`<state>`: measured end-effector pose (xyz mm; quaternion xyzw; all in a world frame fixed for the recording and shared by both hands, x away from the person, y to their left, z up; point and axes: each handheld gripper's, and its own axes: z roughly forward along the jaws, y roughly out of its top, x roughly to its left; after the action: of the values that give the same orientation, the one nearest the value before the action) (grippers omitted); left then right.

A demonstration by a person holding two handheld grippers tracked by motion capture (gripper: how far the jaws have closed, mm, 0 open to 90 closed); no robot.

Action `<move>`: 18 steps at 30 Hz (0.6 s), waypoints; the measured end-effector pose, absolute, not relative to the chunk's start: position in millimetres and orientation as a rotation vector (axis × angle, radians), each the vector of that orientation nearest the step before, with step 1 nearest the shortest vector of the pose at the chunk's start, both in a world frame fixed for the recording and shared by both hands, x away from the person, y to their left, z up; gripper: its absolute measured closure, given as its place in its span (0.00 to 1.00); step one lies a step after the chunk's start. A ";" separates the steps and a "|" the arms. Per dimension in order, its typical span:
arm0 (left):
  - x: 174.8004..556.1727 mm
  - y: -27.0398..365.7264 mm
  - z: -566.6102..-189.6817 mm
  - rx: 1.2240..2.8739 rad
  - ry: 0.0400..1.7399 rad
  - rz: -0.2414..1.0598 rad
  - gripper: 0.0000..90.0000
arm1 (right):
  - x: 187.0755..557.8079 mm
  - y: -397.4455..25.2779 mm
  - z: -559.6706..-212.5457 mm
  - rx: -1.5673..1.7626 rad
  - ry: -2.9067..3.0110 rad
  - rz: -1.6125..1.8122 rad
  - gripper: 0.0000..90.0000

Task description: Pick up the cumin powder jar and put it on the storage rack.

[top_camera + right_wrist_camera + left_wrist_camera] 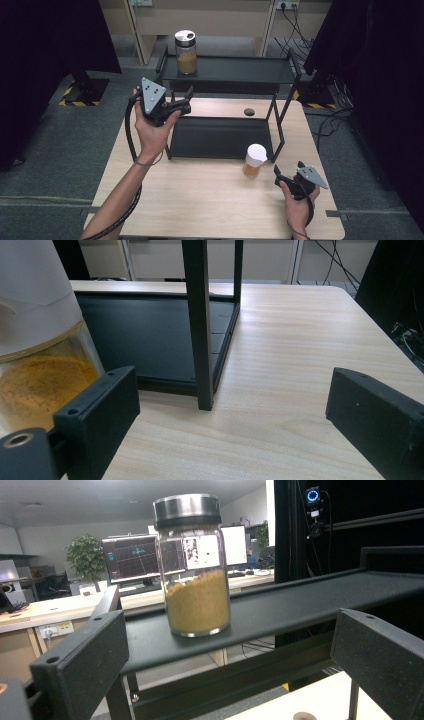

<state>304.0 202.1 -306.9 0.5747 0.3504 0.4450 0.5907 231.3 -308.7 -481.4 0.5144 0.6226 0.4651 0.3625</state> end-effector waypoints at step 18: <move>289.1 210.4 -344.5 1.368 0.847 1.014 0.02 | 230.9 -307.3 -481.6 1.313 1.606 1.187 0.08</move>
<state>289.1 210.4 -344.5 0.5853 0.3627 0.4341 0.5809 230.9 -307.3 -481.6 0.5112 0.6250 0.4618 0.3670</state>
